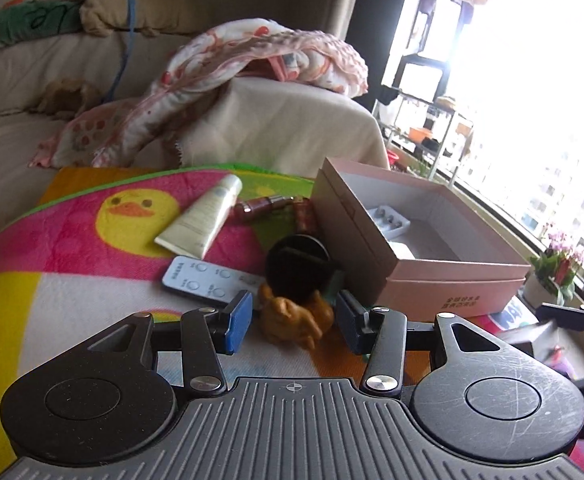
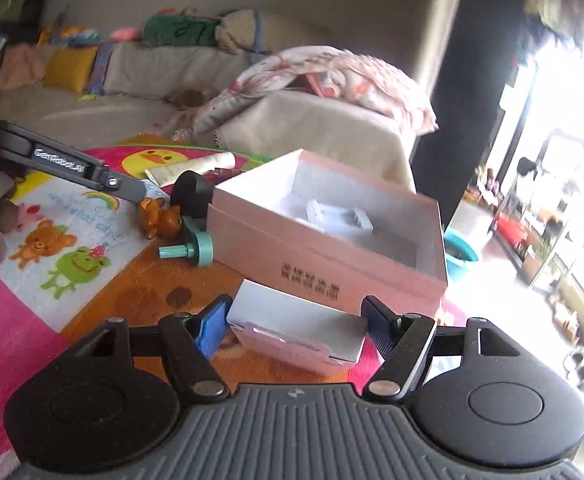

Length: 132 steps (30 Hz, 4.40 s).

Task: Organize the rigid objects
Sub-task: 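Carry the cable box with the right gripper while the left grasps the brown toy dog, then lower the cable box and toy dog into the pink box and release both, then grasp the black cylinder with the left gripper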

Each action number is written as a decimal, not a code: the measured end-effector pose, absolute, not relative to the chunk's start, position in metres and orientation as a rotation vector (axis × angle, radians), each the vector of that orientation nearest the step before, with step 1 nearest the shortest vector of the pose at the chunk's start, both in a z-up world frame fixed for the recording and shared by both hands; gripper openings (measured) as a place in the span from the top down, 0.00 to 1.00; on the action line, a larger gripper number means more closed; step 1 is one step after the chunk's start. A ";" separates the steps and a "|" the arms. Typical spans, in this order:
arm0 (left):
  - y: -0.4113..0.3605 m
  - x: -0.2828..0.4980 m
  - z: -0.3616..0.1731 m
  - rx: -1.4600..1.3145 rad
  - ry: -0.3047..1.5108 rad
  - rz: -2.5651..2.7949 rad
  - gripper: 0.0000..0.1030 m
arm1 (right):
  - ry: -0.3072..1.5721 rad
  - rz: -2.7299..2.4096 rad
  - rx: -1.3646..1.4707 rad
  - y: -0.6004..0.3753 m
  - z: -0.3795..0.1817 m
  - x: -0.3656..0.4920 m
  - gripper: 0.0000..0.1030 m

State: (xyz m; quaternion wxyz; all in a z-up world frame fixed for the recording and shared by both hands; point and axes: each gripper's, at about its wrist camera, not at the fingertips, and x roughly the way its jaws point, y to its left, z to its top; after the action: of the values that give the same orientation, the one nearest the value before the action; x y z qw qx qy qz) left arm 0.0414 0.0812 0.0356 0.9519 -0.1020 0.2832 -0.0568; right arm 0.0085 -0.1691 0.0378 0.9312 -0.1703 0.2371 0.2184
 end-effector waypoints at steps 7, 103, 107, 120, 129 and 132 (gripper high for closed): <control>0.068 0.067 0.021 -0.164 0.642 -0.072 0.46 | 0.543 0.503 -0.292 -0.183 0.023 0.003 0.22; 0.007 0.181 0.083 -0.167 0.583 -0.442 0.51 | 0.436 0.380 -0.185 -0.209 0.081 0.115 0.16; 0.030 0.165 0.077 -0.198 0.527 -0.407 0.51 | 0.453 0.389 -0.178 -0.215 0.064 0.094 0.16; 0.113 0.080 0.060 -0.289 0.498 -0.143 0.51 | 0.632 0.442 -0.104 -0.211 0.009 0.050 0.15; 0.091 0.124 0.033 -0.266 0.609 -0.178 0.51 | 0.594 0.476 -0.239 -0.183 0.005 0.034 0.15; 0.080 0.139 0.024 -0.205 0.655 -0.153 0.47 | 0.606 0.475 -0.237 -0.184 0.004 0.035 0.15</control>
State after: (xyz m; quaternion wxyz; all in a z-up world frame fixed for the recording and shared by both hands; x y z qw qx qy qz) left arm 0.1388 0.0796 0.0238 0.9387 -0.1005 0.3210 -0.0752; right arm 0.0351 -0.1837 0.0045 0.9199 -0.1154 0.2950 0.2310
